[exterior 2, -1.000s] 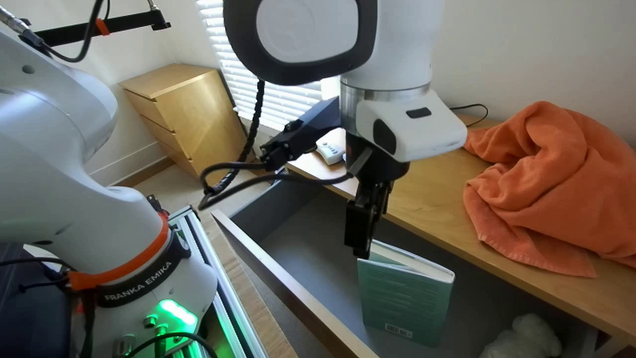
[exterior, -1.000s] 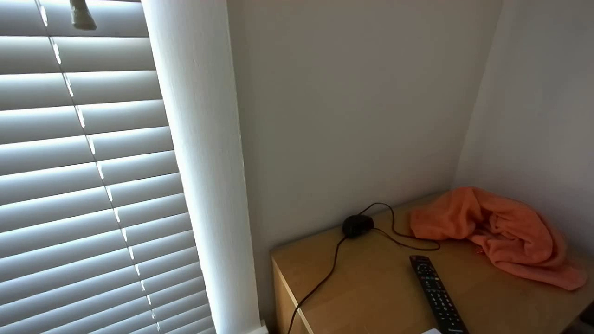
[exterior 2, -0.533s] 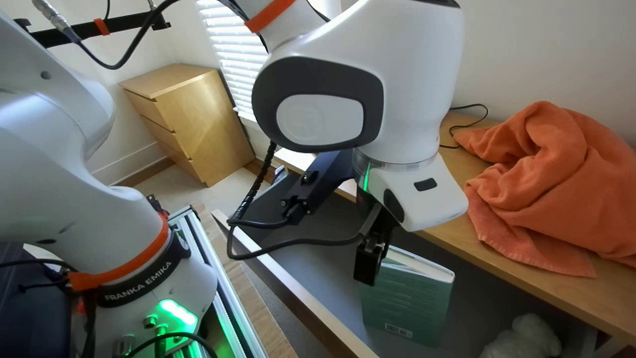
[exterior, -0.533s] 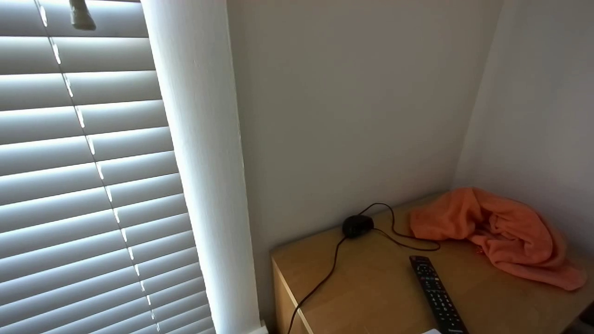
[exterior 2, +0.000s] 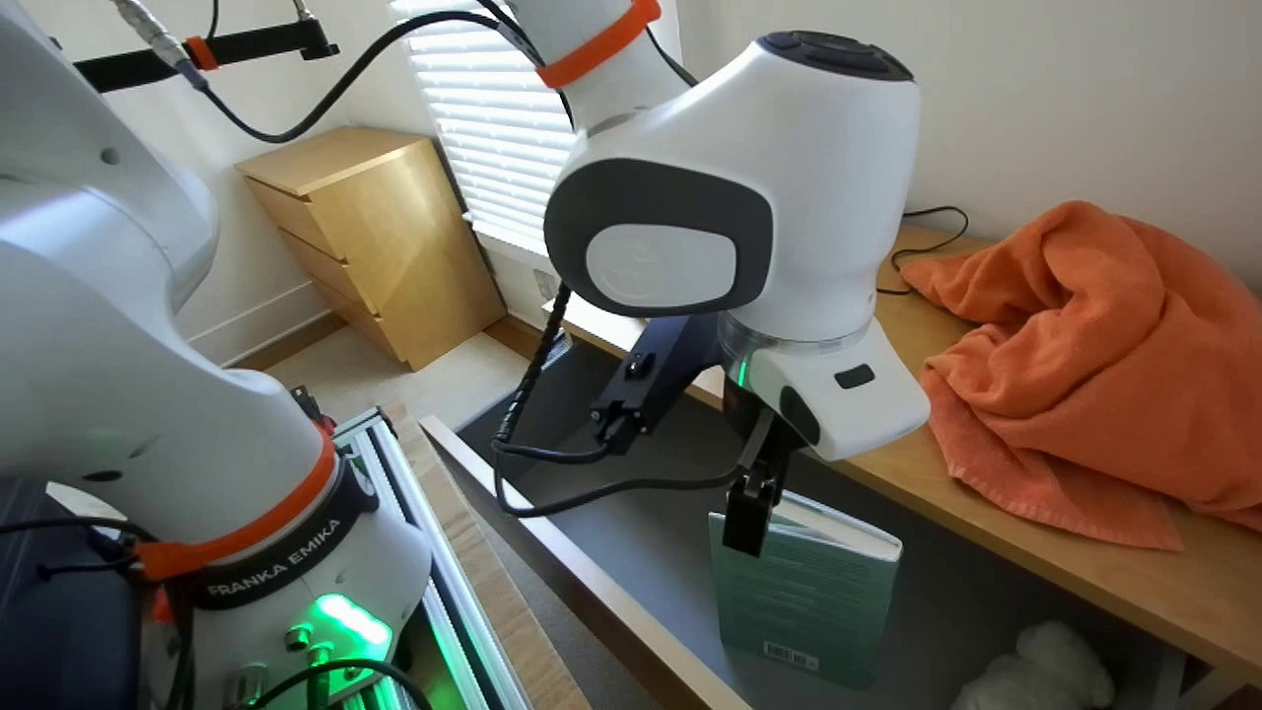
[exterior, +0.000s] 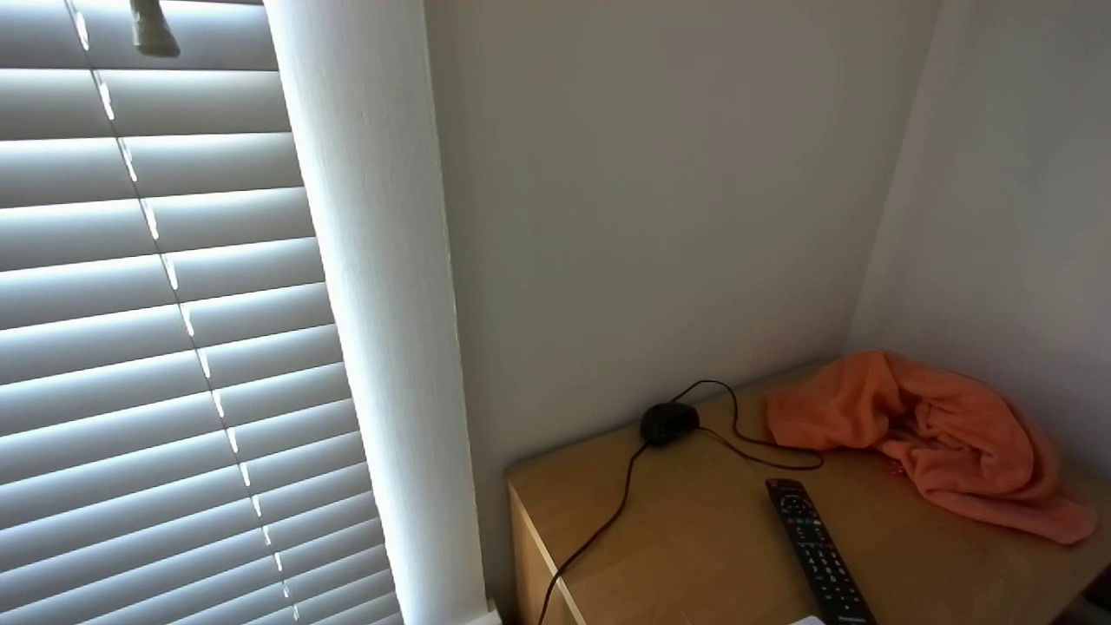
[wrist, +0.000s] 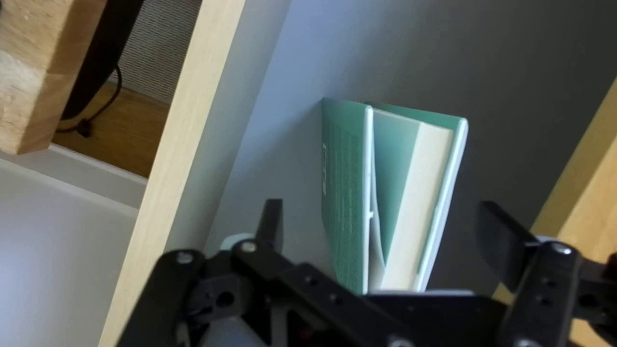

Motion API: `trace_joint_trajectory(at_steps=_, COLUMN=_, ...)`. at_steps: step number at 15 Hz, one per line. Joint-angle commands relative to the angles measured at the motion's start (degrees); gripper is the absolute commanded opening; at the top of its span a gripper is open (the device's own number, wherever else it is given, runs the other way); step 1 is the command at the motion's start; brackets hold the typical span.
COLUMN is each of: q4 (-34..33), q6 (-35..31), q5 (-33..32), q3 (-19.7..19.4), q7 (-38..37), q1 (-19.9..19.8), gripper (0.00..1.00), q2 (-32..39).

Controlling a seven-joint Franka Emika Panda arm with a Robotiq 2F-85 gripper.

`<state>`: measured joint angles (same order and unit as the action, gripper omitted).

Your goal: Put the book on top of the cabinet

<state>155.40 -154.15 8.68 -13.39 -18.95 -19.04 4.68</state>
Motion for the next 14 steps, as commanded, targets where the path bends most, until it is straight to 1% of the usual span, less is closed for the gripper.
trace_joint_trajectory(at_steps=1, q4=-2.7, q6=-1.3, q5=2.0, q3=-0.8, q7=2.6, q1=1.4, gripper=1.00, q2=4.1)
trace_joint_trajectory(at_steps=8, q4=-6.4, q6=-1.4, q5=3.2, q3=-0.6, q7=4.7, q1=1.4, gripper=1.00, q2=9.9)
trace_joint_trajectory(at_steps=12, q4=-7.7, q6=-1.9, q5=6.6, q3=0.8, q7=7.8, q1=0.6, gripper=1.00, q2=11.9)
trace_joint_trajectory(at_steps=14, q4=-8.4, q6=-3.3, q5=8.5, q3=1.2, q7=8.7, q1=0.3, gripper=1.00, q2=13.1)
